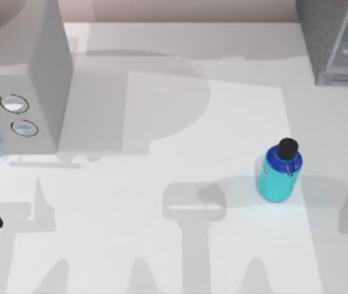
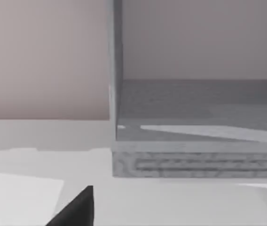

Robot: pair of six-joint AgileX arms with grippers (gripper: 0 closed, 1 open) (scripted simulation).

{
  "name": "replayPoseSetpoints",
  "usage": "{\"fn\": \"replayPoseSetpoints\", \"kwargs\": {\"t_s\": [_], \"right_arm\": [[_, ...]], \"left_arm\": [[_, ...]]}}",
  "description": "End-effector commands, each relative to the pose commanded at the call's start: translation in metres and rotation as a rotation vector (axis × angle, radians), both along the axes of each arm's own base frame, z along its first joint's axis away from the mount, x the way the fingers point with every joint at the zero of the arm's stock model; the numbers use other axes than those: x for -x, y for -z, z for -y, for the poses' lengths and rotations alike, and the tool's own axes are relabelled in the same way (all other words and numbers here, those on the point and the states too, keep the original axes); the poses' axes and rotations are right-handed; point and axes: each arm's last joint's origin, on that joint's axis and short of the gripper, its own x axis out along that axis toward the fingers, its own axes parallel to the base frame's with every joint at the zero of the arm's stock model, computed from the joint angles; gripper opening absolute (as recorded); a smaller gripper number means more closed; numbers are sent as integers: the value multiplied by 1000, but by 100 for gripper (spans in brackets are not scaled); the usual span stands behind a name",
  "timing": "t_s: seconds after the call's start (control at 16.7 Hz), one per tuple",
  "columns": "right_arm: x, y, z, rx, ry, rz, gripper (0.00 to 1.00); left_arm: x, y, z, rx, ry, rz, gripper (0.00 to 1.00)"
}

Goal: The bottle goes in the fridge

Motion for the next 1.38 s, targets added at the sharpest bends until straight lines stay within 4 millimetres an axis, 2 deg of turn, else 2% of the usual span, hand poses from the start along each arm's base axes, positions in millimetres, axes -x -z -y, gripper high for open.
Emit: {"fn": "replayPoseSetpoints", "kwargs": {"t_s": [0.48,1.02,1.38], "right_arm": [[-10,-3,-4,4,-81,-18,100],[-45,-14,-13,44,-249,2,100],[-69,-7,-20,60,-373,0,100]], "left_arm": [[0,0,0,0,0,0,100],[0,0,0,0,0,0,100],[0,0,0,0,0,0,100]]}}
